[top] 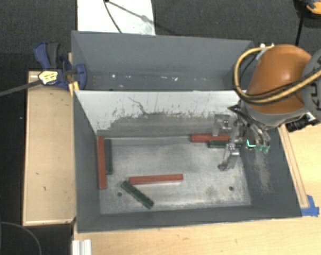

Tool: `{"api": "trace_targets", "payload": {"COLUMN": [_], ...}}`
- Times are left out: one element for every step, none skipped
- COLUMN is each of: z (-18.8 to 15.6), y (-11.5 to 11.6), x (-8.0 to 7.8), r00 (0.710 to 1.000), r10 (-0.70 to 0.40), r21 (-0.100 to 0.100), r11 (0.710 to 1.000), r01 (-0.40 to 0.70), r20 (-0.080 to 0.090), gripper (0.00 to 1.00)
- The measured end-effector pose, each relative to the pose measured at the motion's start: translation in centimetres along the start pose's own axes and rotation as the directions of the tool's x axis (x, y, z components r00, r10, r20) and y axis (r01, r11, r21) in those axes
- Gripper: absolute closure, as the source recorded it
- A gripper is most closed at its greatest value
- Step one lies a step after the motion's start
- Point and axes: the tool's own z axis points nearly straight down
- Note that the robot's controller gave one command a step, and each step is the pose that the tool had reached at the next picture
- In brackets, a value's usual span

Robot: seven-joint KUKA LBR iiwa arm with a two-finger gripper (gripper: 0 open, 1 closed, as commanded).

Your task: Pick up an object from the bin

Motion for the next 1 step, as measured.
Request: {"api": "trace_targets", "payload": {"z": [-0.40], "y": [0.00], "x": [-0.18], "r00": [1.000], "r10": [-0.001], "r21": [0.001], "r11": [1.000], "r01": [0.001], "r20": [0.008], "gripper": [0.00]}}
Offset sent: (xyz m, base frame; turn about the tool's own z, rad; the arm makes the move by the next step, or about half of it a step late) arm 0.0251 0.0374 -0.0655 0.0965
